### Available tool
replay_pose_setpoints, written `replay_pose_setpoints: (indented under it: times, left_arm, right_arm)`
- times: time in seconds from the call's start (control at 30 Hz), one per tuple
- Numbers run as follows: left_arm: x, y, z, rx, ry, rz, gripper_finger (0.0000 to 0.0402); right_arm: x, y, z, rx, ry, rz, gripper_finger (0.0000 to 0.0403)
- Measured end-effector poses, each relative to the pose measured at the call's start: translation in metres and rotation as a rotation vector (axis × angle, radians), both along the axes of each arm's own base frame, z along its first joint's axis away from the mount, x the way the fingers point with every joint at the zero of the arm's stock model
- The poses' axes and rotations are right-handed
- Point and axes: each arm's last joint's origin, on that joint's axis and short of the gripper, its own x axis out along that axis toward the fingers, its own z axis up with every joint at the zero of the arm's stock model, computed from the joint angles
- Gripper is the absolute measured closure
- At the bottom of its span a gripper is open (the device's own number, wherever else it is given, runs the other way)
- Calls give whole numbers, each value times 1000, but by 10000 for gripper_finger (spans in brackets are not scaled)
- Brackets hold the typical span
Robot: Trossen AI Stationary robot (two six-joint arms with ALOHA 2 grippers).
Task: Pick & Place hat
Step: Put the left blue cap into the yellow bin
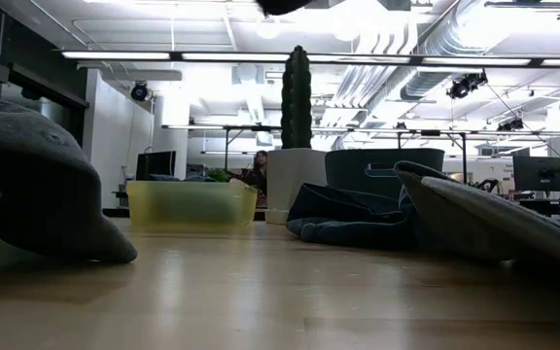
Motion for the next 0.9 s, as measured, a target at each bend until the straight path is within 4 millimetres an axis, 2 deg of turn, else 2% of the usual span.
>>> replay_pose_setpoints:
  times: [0.2,0.47,0.7,0.9]
  left_arm:
    - [-1,1,-2,29,49,70,401]
    - [-8,5,-15,38,215,195,401]
    - [-11,7,-27,62,354,282,401]
    - [-16,27,-40,2,451,358,401]
  right_arm:
    - [-4,0,3,24,-13,12,201]
    - [-31,-1,10,98,2,-1,201]
    - [-69,-3,2,157,164,-86,201]
    - [-87,-5,-14,178,351,-157,201]
